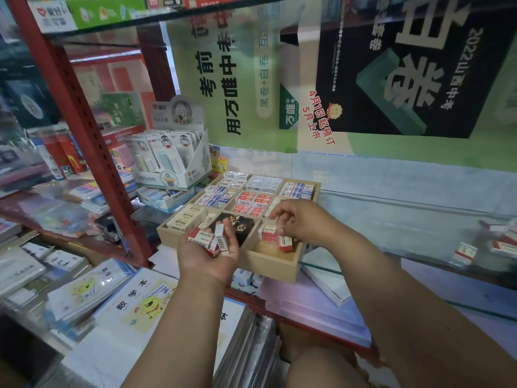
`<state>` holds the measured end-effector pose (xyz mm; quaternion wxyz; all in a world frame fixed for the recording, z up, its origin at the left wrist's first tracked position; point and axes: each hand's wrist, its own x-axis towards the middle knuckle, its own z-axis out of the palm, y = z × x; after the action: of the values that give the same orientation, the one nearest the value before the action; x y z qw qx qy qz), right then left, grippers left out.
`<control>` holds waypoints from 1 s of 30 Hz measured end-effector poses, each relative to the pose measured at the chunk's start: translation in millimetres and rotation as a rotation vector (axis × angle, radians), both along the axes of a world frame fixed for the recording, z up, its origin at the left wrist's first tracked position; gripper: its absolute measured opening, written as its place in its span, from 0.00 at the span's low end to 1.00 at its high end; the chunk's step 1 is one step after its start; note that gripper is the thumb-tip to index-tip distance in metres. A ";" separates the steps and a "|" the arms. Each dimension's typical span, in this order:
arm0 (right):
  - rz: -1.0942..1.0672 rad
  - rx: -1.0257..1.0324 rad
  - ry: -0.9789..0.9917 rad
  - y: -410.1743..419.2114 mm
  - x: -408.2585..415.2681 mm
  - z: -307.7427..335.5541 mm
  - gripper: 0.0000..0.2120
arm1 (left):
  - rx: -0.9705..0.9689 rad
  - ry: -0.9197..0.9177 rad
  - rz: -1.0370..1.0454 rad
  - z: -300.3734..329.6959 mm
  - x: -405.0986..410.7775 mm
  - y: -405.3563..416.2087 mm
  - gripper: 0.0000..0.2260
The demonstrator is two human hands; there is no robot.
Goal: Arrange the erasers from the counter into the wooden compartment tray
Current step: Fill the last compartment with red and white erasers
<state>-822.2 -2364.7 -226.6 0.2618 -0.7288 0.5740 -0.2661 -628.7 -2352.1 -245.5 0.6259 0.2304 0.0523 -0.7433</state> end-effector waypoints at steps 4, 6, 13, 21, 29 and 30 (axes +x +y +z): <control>0.108 -0.018 0.225 -6.8 11.5 -1.1 0.15 | 0.018 0.014 0.015 0.8 -1.4 0.1 0.18; 0.087 -0.081 0.216 -8.3 13.5 -4.1 0.16 | 0.034 0.013 0.036 3.0 -2.6 1.6 0.17; 0.105 0.009 0.234 9.5 5.0 -15.4 0.18 | 0.101 -0.149 0.088 13.7 -4.6 10.7 0.17; 0.100 0.016 0.253 16.7 14.0 -11.9 0.17 | 0.063 -0.326 -0.013 23.8 -5.3 18.7 0.14; 0.051 -0.038 -0.474 17.6 31.6 0.4 0.10 | -0.066 -0.488 -0.326 18.7 -13.1 12.5 0.17; 0.058 -0.056 -0.472 17.2 32.0 1.6 0.12 | -0.097 -0.499 -0.382 18.6 -14.0 12.9 0.19</control>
<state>-790.2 -2347.5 -225.0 0.3759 -0.6695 0.4681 -0.4375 -642.7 -2339.2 -226.9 0.4786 0.3812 -0.1828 -0.7696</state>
